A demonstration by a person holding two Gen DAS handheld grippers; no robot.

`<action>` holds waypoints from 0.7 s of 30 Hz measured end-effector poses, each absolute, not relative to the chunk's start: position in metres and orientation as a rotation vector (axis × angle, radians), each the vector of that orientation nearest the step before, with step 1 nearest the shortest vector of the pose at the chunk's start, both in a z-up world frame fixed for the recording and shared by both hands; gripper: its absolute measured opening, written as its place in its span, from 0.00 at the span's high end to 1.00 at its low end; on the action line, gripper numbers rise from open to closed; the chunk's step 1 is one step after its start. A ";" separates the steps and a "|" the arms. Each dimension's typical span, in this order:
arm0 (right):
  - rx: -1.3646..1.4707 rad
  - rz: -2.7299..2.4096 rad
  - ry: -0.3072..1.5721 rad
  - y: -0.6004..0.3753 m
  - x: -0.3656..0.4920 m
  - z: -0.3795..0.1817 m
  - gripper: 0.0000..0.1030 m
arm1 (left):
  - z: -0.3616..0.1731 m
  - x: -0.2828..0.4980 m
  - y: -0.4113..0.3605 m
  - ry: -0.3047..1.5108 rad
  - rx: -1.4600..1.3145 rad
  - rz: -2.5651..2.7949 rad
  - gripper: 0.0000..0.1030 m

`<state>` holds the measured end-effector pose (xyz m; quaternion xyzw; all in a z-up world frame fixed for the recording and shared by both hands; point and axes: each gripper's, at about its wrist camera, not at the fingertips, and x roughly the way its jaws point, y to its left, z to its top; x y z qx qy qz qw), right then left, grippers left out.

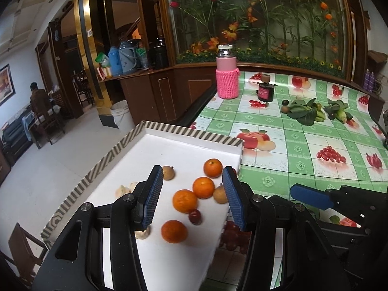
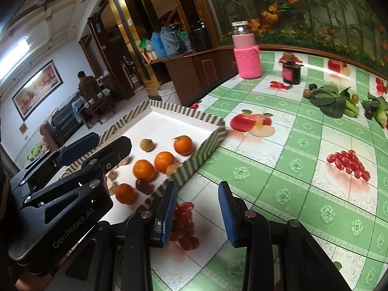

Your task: Organize fruits

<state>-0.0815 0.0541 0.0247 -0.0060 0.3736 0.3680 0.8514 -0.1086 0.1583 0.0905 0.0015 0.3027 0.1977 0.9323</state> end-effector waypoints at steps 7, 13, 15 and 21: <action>-0.004 0.774 0.792 0.048 -0.079 0.022 0.67 | 0.089 -0.107 0.154 0.626 0.011 0.404 0.51; -0.001 0.776 0.793 0.048 -0.079 0.022 0.67 | 0.088 -0.107 0.154 0.626 0.014 0.409 0.51; -0.003 0.779 0.794 0.049 -0.079 0.022 0.67 | 0.088 -0.107 0.156 0.624 0.015 0.414 0.51; -0.018 0.789 0.789 0.056 -0.081 0.024 0.66 | 0.086 -0.110 0.163 0.626 0.007 0.432 0.51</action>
